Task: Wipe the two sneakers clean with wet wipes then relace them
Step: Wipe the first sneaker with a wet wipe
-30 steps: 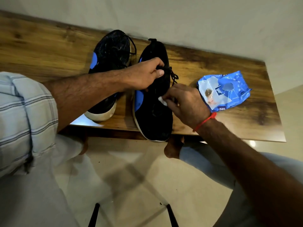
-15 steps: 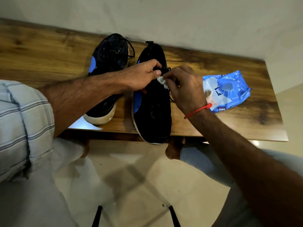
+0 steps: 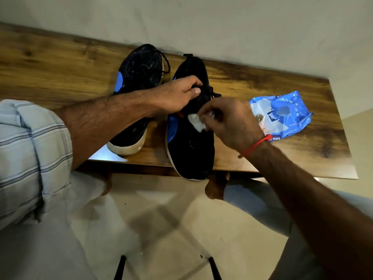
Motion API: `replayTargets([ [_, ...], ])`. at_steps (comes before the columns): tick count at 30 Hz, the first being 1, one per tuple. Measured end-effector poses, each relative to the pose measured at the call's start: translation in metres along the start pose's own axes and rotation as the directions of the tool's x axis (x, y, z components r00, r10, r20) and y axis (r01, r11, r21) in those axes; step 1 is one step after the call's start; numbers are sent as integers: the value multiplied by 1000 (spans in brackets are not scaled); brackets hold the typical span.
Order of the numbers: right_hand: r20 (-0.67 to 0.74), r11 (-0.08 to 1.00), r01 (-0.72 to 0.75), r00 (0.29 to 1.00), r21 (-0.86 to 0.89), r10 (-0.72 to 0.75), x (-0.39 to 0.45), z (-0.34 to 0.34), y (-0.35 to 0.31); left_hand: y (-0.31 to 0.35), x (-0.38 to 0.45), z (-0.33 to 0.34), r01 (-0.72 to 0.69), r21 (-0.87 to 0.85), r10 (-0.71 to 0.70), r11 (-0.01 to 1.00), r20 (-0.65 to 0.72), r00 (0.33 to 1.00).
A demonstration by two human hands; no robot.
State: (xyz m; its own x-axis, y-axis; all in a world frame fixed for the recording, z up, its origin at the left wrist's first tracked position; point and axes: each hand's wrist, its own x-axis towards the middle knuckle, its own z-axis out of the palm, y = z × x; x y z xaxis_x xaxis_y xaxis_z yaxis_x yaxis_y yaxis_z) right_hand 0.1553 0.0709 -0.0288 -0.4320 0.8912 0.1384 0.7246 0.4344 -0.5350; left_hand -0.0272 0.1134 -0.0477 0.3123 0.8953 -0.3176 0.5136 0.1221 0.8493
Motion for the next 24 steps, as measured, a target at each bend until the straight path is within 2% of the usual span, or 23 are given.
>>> replayTargets([
  [1, -122, 1000, -25, 992, 17, 27, 5, 3, 3, -1, 0, -1, 0, -5, 0, 1000, 6, 1000],
  [2, -183, 999, -32, 982, 12, 34, 8, 6, 4, -1, 1, -1, 3, -13, -2, 1000, 16, 1000],
  [4, -188, 999, 9, 982, -32, -15, 12, 14, 7, 0, 1, -1, 13, -27, -12, 1000, 34, 999],
  [9, 16, 978, 175, 984, -112, -175, -4, 19, 13, 1, 0, 1, 19, -27, -18, 999, 33, 999],
  [12, 193, 974, 193, 967, -115, -169, -16, 20, 10, 2, -1, 1, 22, -39, -20, 999, 42, 999],
  [14, 262, 974, 205, 950, -102, -172, -16, 17, 9, 2, 0, 0, 20, -48, -18, 999, 43, 999],
  [15, 246, 979, 185, 956, -88, -159, -13, 15, 7, 1, 0, 0, 19, -48, -17, 999, 38, 999],
  [16, 172, 985, 158, 974, -67, -144, -8, 13, 6, 1, 0, 0, 17, -52, -16, 998, 29, 999],
  [18, -65, 991, 123, 990, -45, -125, 2, 11, 4, 1, 0, 1, 13, -68, -11, 998, 26, 1000],
  [20, -228, 994, 102, 968, -48, -110, 11, 14, 2, 1, 0, 0, 12, -74, -9, 997, 39, 999],
  [22, -244, 991, 110, 962, -81, -126, 17, 20, -1, 2, 0, -2, 15, -77, -11, 997, 50, 999],
  [24, -175, 983, 126, 973, -131, -148, 16, 23, -1, 1, 1, -2, 17, -82, -13, 996, 51, 999],
])
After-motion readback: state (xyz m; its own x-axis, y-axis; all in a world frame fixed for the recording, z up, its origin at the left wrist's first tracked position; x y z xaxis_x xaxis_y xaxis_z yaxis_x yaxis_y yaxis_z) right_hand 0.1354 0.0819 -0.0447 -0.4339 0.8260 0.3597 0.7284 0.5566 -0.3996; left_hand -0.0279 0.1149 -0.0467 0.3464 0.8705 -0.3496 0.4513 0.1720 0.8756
